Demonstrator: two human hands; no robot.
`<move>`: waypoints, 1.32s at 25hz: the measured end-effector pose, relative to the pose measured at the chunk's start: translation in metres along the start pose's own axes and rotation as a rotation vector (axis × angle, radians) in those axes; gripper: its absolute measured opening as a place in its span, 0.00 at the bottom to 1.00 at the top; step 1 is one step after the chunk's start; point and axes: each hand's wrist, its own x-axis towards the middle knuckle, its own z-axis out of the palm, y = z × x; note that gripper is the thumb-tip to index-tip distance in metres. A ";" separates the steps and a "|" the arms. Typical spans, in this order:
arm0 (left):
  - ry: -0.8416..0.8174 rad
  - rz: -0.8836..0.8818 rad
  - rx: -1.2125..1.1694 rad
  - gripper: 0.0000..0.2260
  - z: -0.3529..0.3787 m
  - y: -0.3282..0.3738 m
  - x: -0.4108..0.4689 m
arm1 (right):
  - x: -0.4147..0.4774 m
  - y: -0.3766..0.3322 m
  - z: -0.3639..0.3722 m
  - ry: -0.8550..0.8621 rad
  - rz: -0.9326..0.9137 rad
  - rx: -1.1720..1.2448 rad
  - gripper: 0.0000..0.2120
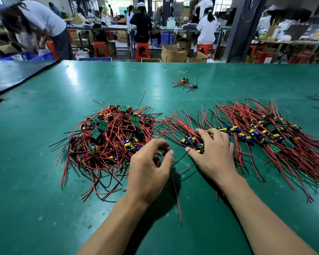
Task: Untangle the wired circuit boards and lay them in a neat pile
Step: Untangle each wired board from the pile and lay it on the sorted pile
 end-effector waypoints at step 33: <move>0.011 -0.130 -0.085 0.06 -0.002 -0.001 0.000 | 0.010 0.019 -0.032 0.092 -0.006 0.152 0.26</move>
